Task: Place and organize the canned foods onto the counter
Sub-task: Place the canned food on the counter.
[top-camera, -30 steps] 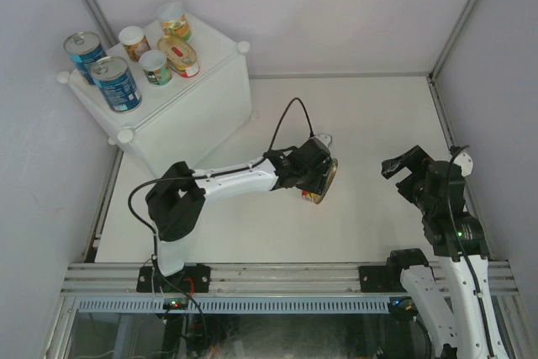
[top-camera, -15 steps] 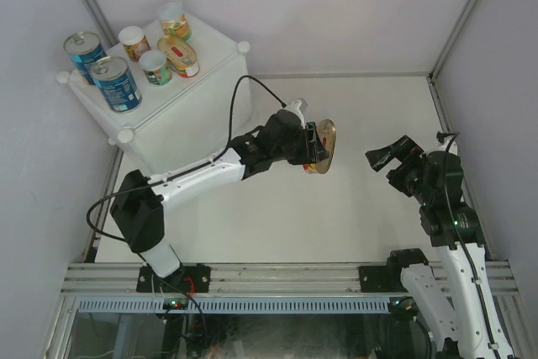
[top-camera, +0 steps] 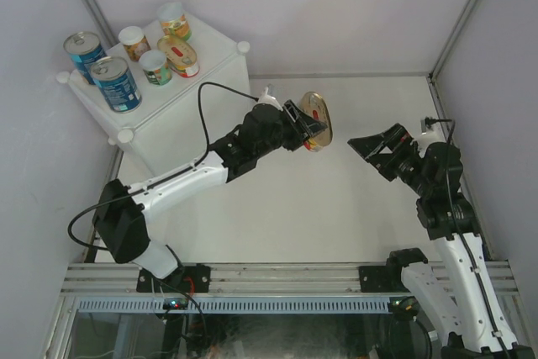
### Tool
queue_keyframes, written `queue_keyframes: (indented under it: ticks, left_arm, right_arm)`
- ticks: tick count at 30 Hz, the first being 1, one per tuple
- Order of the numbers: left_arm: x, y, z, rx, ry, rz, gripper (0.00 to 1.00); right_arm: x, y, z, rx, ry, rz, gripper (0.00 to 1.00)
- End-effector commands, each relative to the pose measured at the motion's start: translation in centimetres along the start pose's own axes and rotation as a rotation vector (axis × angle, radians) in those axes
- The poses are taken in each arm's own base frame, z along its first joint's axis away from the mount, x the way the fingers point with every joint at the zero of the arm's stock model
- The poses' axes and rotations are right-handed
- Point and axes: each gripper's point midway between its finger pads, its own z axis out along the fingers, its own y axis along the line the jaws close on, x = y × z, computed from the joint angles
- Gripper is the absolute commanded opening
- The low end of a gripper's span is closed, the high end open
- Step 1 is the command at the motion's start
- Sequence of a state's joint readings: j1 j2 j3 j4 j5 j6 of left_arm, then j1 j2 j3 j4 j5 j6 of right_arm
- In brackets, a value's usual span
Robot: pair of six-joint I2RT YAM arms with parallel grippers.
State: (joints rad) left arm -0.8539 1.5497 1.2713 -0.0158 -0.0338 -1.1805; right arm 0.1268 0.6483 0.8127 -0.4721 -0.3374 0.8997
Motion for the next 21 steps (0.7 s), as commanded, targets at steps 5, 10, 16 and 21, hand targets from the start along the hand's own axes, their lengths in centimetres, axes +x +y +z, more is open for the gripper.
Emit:
queue_keyframes:
  ticks: [5, 10, 16, 21]
  left_arm:
    - [-5.6, -9.1, -4.4, 0.349, -0.202, -0.277, 0.0]
    - [-6.5, -10.0, -5.2, 0.41, -0.234, -0.342, 0.0]
    - [-6.7, -10.2, -5.8, 0.438, -0.247, -0.402, 0.0]
    - [-6.7, -10.5, -6.2, 0.447, -0.253, -0.417, 0.0]
  right_arm:
    - [-0.2, 5.4, 1.4, -0.233, 0.06, 0.024, 0.97]
    - [0.3, 6.8, 2.4, -0.285, 0.1, 0.039, 0.97]
    - [0.5, 8.2, 3.1, -0.344, 0.125, 0.056, 0.97]
    - [0.8, 9.0, 3.7, -0.378, 0.146, 0.07, 0.97]
